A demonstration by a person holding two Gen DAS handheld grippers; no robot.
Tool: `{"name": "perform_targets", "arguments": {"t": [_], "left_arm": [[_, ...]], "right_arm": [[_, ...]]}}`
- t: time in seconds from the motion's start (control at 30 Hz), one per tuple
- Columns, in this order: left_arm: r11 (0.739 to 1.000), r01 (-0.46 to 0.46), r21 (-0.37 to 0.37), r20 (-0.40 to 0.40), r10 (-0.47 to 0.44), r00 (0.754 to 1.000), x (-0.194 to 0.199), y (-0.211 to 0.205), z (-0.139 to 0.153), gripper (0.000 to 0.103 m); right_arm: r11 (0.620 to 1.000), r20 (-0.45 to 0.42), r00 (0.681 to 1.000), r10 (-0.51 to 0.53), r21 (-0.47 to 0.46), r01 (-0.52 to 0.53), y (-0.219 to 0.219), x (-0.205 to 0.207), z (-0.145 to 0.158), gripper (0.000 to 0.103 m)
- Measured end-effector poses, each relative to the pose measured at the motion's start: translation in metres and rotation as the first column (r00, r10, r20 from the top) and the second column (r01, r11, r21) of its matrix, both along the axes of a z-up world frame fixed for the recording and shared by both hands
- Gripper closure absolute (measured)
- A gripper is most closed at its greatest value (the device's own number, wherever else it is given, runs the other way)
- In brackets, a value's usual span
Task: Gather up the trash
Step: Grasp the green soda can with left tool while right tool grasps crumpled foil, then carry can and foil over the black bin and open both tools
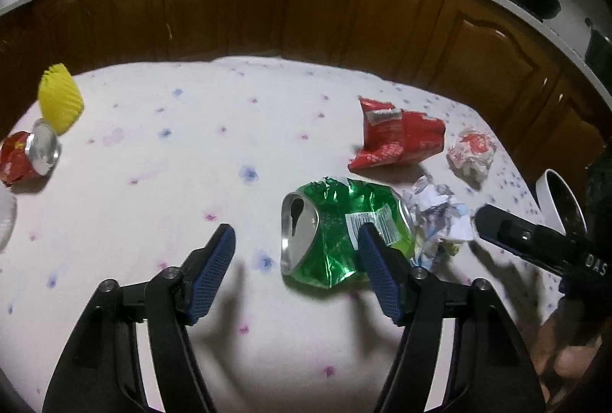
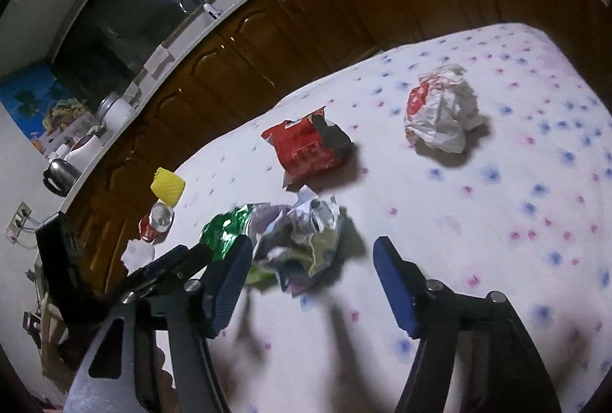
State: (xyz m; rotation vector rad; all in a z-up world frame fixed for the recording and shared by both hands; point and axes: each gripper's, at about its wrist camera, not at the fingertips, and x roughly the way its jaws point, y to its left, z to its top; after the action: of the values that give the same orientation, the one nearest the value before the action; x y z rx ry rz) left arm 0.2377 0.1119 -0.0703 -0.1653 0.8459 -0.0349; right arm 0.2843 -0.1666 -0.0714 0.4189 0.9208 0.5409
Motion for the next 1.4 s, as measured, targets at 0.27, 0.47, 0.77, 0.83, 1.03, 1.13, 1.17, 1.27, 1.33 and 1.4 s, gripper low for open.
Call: {"name": "perform_targets", "arguments": {"t": [0.27, 0.47, 0.77, 0.83, 1.03, 1.13, 1.17, 1.27, 1.33, 1.4], "left_arm": [[0.998, 0.043, -0.039, 0.002, -0.043, 0.999, 0.002, -0.004, -0.003, 0.085], [0.995, 0.088, -0.054, 0.035, -0.086, 0.996, -0.016, -0.019, 0.010, 0.085], [0.971, 0.228, -0.069, 0.088, -0.222, 0.971, -0.038, -0.079, 0.034, 0.086], [0.962, 0.267, -0.057, 0.089, -0.262, 0.961, -0.041, -0.101, 0.034, 0.086], [0.939, 0.342, -0.045, 0.083, -0.338, 0.938, -0.045, -0.144, 0.034, 0.086], [0.929, 0.369, -0.034, 0.081, -0.366, 0.927, -0.046, -0.166, 0.035, 0.086], [0.926, 0.377, -0.032, 0.081, -0.373, 0.924, -0.047, -0.170, 0.035, 0.086], [0.916, 0.400, -0.030, 0.080, -0.397, 0.914, -0.047, -0.186, 0.036, 0.086], [0.911, 0.412, -0.026, 0.081, -0.409, 0.909, -0.047, -0.194, 0.037, 0.086], [0.903, 0.428, -0.024, 0.082, -0.425, 0.901, -0.047, -0.204, 0.038, 0.086]], "right_arm": [[0.999, -0.051, 0.998, 0.028, 0.026, -0.027, 0.017, 0.017, -0.018, 0.083], [1.000, 0.026, 0.999, 0.030, -0.008, -0.030, 0.005, -0.003, 0.000, 0.091], [0.998, 0.079, 0.995, -0.058, -0.029, 0.061, -0.060, -0.040, 0.019, 0.091], [0.995, 0.095, 0.991, -0.090, -0.037, 0.093, -0.077, -0.050, 0.024, 0.091], [0.983, 0.109, 0.978, -0.178, -0.025, 0.182, -0.130, -0.068, 0.030, 0.091], [0.972, 0.108, 0.968, -0.227, -0.028, 0.231, -0.153, -0.076, 0.032, 0.091], [0.969, 0.109, 0.964, -0.241, -0.029, 0.245, -0.158, -0.077, 0.033, 0.091], [0.959, 0.116, 0.953, -0.279, -0.022, 0.283, -0.177, -0.085, 0.035, 0.091], [0.952, 0.123, 0.946, -0.300, -0.017, 0.305, -0.189, -0.090, 0.038, 0.091], [0.947, 0.127, 0.940, -0.317, -0.014, 0.321, -0.199, -0.094, 0.040, 0.091]]}}
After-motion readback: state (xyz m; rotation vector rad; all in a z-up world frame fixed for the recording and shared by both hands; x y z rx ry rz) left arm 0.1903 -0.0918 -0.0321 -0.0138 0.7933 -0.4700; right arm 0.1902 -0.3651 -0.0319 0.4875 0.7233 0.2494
